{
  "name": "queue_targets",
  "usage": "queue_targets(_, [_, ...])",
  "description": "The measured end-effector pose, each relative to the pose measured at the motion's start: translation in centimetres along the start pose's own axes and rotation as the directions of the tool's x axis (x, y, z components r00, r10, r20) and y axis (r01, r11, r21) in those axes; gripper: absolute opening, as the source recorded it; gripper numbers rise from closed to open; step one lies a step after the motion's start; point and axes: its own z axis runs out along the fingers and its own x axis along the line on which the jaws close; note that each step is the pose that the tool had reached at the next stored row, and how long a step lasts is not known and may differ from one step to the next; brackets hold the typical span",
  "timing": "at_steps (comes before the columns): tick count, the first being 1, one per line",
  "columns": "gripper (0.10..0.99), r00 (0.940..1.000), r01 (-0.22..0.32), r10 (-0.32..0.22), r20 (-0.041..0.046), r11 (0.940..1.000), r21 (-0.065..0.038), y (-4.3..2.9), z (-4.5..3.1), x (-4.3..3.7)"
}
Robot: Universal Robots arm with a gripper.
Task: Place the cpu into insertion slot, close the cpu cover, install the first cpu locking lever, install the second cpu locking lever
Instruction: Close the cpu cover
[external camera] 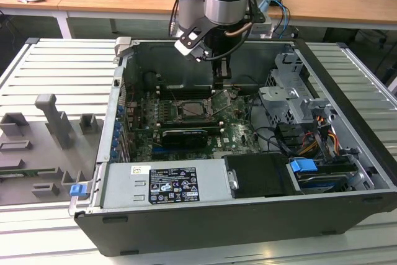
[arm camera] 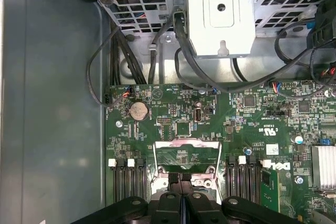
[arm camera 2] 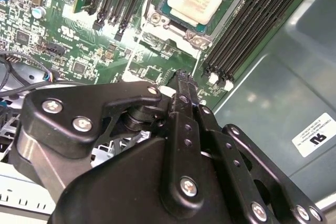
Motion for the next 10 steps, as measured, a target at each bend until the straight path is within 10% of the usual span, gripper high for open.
queue_targets(10, [0.106,1.0000,0.000,0.000,-0.0001,1.0000,0.000,0.38,0.03,0.01])
